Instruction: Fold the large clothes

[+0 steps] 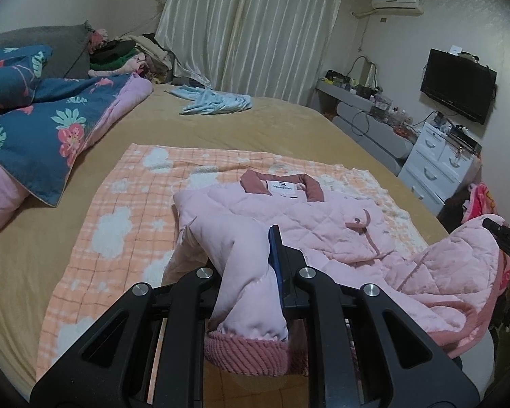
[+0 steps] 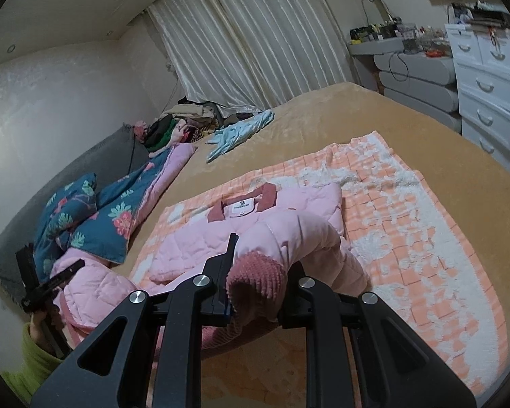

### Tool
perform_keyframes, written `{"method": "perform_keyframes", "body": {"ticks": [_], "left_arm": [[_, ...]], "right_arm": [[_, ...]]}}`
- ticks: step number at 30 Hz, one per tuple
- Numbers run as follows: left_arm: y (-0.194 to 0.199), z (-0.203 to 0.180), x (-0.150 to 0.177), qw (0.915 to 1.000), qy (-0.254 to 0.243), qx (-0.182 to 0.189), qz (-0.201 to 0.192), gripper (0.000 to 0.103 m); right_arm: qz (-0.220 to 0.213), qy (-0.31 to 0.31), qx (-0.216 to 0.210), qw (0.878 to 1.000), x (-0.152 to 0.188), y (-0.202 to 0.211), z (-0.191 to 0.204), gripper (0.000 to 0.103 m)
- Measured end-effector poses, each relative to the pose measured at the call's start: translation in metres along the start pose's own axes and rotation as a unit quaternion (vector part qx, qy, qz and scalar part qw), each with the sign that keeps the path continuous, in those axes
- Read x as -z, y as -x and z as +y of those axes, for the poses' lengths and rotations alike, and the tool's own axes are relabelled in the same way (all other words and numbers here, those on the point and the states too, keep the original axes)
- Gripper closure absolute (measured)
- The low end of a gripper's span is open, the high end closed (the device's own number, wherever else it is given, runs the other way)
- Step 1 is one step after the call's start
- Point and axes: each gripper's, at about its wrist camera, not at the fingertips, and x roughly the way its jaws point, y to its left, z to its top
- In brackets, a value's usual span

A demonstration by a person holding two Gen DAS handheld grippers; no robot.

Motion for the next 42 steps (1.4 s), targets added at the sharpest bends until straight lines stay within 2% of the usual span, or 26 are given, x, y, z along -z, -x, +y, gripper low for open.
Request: {"method": "perform_keyframes", "body": {"ticks": [5, 17, 26, 42], "left_arm": [[-0.008, 0.003, -0.007, 0.9999, -0.002, -0.015, 0.0, 0.094], [-0.036, 0.013, -0.004, 0.9991, 0.001, -0.039, 0.015, 0.094], [-0.061, 0.019, 0.005, 0.9979, -0.001, -0.053, 0.036, 0.094], [-0.109, 0.033, 0.026, 0.9941, -0.005, -0.081, 0.072, 0.092]], "right_arm": [[0.003, -0.021, 0.005, 1.0, -0.009, -0.012, -0.011, 0.087], [0.018, -0.024, 0.026, 0.999, -0.009, -0.038, -0.021, 0.087], [0.044, -0.011, 0.068, 0.997, 0.003, -0.068, -0.031, 0.086], [0.088, -0.026, 0.088, 0.992, 0.013, -0.115, -0.054, 0.086]]}}
